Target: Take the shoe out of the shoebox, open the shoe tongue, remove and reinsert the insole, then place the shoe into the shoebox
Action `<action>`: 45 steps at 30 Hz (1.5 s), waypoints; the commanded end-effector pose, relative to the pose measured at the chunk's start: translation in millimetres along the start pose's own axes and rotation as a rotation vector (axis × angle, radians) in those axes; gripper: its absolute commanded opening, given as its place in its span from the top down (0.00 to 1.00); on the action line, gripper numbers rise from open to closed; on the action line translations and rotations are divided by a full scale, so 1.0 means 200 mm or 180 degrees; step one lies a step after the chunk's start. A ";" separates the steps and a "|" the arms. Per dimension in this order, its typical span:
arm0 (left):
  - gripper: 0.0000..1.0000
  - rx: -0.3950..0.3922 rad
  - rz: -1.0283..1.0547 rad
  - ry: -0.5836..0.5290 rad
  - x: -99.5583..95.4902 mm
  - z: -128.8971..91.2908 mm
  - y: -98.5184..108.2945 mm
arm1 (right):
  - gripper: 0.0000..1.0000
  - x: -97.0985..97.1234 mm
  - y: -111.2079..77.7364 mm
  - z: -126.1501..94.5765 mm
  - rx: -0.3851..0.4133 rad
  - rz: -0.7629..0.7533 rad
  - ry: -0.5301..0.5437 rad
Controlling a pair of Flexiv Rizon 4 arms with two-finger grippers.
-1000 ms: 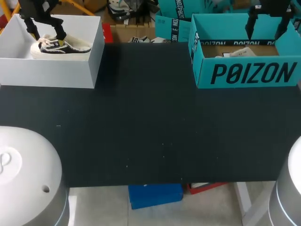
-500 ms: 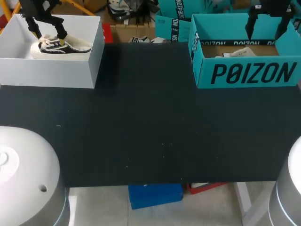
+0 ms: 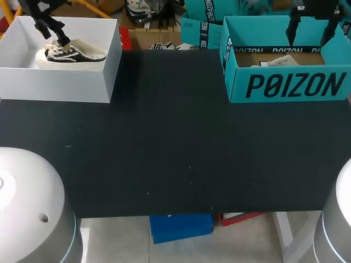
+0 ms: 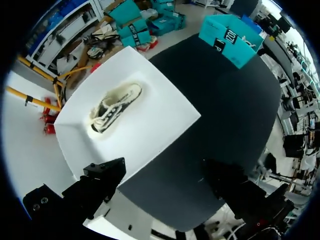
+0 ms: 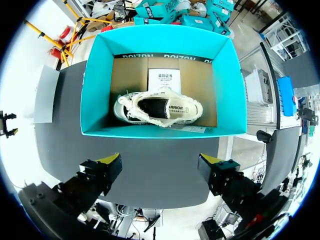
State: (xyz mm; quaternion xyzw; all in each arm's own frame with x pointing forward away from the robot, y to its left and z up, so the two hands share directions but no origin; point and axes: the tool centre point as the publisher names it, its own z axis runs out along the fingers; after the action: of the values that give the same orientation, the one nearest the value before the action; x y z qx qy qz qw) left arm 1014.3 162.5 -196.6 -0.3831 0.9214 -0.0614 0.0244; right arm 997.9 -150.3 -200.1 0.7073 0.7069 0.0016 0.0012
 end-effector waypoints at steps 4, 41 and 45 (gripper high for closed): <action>0.00 -0.0496 0.0969 -0.0059 -0.18 -0.01 -0.08 | 0.00 0.00 0.00 0.00 0.0005 -0.0001 -0.0001; 0.00 -0.0694 0.2628 0.0014 -0.72 0.47 -0.30 | 0.00 0.00 0.00 0.00 0.0005 -0.0001 -0.0001; 0.00 -0.0686 0.2659 0.0023 -0.73 0.52 -0.35 | 0.00 0.00 0.00 0.00 0.0005 -0.0001 -0.0001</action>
State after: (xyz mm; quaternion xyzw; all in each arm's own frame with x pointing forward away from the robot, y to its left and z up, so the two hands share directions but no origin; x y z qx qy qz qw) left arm 1160.5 210.1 -281.6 0.0213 0.9984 0.0486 0.0169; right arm 997.9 -150.3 -200.1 0.7073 0.7069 0.0016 0.0012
